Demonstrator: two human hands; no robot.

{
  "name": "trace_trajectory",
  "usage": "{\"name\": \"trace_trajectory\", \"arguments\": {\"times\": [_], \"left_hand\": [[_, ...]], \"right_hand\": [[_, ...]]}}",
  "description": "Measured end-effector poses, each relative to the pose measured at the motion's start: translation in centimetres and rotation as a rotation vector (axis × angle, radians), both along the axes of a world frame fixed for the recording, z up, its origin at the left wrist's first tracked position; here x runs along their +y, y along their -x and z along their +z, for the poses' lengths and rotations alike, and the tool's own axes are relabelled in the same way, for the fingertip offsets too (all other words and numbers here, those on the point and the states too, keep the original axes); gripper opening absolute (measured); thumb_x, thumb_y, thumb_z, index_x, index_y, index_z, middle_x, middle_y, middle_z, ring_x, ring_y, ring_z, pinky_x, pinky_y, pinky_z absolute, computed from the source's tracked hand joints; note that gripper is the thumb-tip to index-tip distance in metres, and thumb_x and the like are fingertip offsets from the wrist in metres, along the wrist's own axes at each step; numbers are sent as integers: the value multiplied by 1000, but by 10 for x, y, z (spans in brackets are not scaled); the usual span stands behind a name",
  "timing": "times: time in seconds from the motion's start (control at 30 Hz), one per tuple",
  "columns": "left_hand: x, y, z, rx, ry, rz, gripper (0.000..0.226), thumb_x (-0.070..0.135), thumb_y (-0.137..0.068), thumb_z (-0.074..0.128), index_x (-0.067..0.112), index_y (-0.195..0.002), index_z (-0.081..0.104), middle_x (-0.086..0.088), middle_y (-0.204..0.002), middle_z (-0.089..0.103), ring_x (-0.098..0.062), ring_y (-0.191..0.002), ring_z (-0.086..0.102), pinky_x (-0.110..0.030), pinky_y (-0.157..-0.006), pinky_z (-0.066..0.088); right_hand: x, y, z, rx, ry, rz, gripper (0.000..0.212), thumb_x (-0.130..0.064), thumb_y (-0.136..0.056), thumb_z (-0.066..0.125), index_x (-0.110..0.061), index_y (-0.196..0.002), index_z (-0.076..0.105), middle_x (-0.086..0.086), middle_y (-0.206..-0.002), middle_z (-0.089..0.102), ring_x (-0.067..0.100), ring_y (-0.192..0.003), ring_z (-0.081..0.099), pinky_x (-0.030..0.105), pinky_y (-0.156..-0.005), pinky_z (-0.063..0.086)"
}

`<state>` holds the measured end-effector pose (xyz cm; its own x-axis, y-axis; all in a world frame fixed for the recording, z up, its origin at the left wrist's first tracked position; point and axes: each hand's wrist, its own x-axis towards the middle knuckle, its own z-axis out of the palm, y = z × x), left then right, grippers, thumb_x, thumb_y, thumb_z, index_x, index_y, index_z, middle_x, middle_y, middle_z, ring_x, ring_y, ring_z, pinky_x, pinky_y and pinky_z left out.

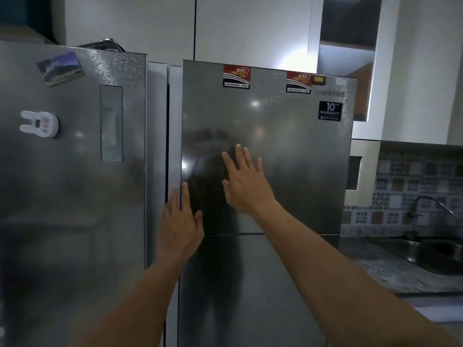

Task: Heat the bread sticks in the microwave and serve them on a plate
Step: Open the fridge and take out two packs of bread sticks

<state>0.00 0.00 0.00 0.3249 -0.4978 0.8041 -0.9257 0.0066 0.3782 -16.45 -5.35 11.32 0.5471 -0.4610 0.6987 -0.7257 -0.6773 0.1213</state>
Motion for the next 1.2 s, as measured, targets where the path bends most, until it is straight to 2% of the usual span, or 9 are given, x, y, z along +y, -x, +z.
{"name": "trace_trajectory", "arguments": {"times": [0.13, 0.23, 0.33, 0.43, 0.57, 0.67, 0.8, 1.03, 1.2], "left_hand": [[-12, -2, -10, 331, 18, -102, 75, 29, -99, 56, 23, -158, 9, -12, -147, 33, -29, -119, 53, -46, -92, 55], [-20, -6, -17, 425, -50, -109, 63, 31, -104, 46, 19, -157, 14, -11, -147, 41, -29, -119, 55, -44, -92, 51], [-23, -13, -21, 499, -31, -181, 36, 33, -105, 45, 18, -137, 39, 0, -114, 55, -18, -97, 56, -28, -72, 45], [-24, -22, -29, 547, -61, -267, 15, 35, -105, 44, 22, -112, 44, 6, -96, 56, -9, -82, 56, -19, -59, 37], [-25, -36, -46, 578, -88, -335, 23, 39, -105, 41, 19, -100, 51, -3, -90, 62, -19, -82, 61, -31, -63, 45], [-23, -43, -47, 576, -140, -357, 26, 39, -106, 39, 18, -98, 53, -5, -87, 62, -18, -80, 61, -27, -59, 42], [-24, -50, -45, 556, -185, -343, 28, 41, -105, 40, 17, -107, 54, -6, -90, 63, -19, -81, 62, -27, -59, 43], [-21, -48, -44, 515, -174, -313, 24, 40, -106, 40, 19, -104, 52, -7, -82, 63, -18, -72, 61, -27, -53, 40], [-17, -44, -49, 525, -128, -338, 28, 41, -105, 42, 16, -99, 55, -9, -78, 63, -23, -71, 63, -39, -63, 54]], "right_hand": [[-8, -39, 11, 131, 28, 34, 67, -35, -103, 38, -27, -158, 0, 14, -161, -23, 33, -147, -23, 60, -119, -5], [-17, -61, 12, 174, 20, 35, 68, -33, -102, 42, -36, -157, 3, 13, -159, -29, 36, -145, -27, 65, -116, -5], [-24, -76, 11, 206, 41, -6, 73, -31, -101, 44, -44, -155, -3, 14, -157, -35, 41, -141, -33, 71, -112, -7], [-24, -85, 16, 261, 117, -54, 78, -27, -99, 46, -47, -154, -5, 14, -156, -36, 46, -139, -35, 76, -109, -6], [-15, -100, 24, 397, 217, -112, 69, -31, -98, 48, -44, -155, 12, 14, -157, -33, 45, -141, -32, 79, -106, -3], [-6, -106, 25, 399, 199, -144, 60, -30, -97, 49, -39, -152, 26, 15, -158, -32, 45, -141, -31, 79, -106, 0], [2, -106, 24, 400, 152, -163, 64, -26, -95, 51, -37, -152, 25, 15, -157, -34, 45, -141, -32, 79, -107, 2], [5, -111, 23, 361, 87, -157, 64, -24, -93, 54, -36, -150, 28, 13, -156, -36, 43, -139, -36, 81, -105, 0], [16, -105, 21, 347, 83, -147, 62, -25, -91, 54, -33, -148, 29, 14, -156, -37, 44, -140, -34, 81, -105, 1]]}}
